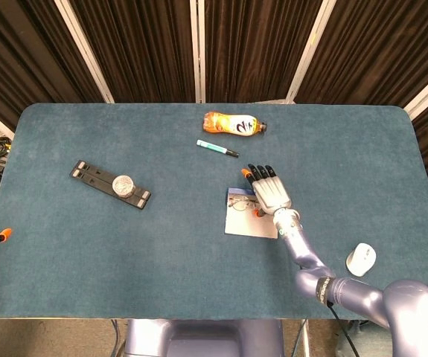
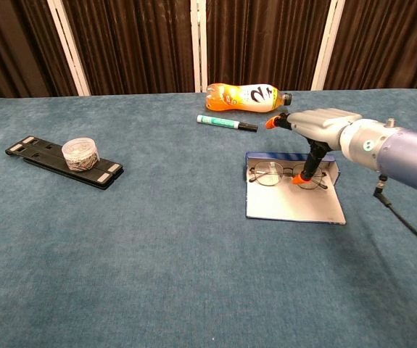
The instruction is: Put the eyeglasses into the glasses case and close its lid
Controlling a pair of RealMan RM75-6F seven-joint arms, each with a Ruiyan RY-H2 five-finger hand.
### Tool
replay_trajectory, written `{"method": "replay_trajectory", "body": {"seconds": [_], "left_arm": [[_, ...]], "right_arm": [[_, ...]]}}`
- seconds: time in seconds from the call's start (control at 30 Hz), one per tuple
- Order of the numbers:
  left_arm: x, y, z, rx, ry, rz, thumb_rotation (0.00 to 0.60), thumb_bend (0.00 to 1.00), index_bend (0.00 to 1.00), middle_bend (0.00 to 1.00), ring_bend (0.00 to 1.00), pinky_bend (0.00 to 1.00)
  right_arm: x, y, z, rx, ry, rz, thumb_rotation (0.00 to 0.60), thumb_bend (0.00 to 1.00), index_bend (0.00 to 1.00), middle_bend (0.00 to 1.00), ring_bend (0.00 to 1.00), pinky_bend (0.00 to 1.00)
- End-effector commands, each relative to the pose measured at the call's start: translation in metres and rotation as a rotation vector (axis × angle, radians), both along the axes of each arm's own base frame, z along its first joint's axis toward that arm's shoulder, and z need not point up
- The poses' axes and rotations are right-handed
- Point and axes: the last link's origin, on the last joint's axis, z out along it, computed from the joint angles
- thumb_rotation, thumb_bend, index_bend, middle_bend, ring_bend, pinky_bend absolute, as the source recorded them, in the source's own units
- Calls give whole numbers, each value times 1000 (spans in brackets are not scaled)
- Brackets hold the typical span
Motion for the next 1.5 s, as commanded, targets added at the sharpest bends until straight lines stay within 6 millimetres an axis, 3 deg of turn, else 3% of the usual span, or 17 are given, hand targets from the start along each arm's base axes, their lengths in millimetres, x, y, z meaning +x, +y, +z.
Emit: {"method": "replay_trajectory", "body": {"seconds": [0.03,0.47,0.7,0.87,1.13,1.37,1.5], "left_arm": [[-1,0,0,0,1,6,600,0,0,0,0,0],[-7,5,-1,-2,4,31,600,0,0,0,0,0],[-8,5,-3,-8,10,35,600,0,0,0,0,0],[-6,4,-4,-13,9,27,600,0,0,0,0,0],[1,-2,-3,-13,-4,-4,600,0,0,0,0,0],[5,-5,-4,-20,-7,-23,600,0,0,0,0,0],[7,-6,-4,-24,-9,-29,600,0,0,0,0,0]], "right_arm": [[3,-4,-4,-8,-4,-4,600,93,50,0,0,0],[-1,-27,-8,-50,-25,-69,600,94,51,0,0,0],[5,-22,-3,-45,-40,-31,600,94,51,0,0,0],[6,-8,8,-33,-48,14,600,93,52,0,0,0],[-7,43,33,44,1,122,600,94,76,0,0,0],[-13,73,32,92,23,152,600,95,87,0,0,0],[-14,77,29,100,28,153,600,94,89,0,0,0]]}}
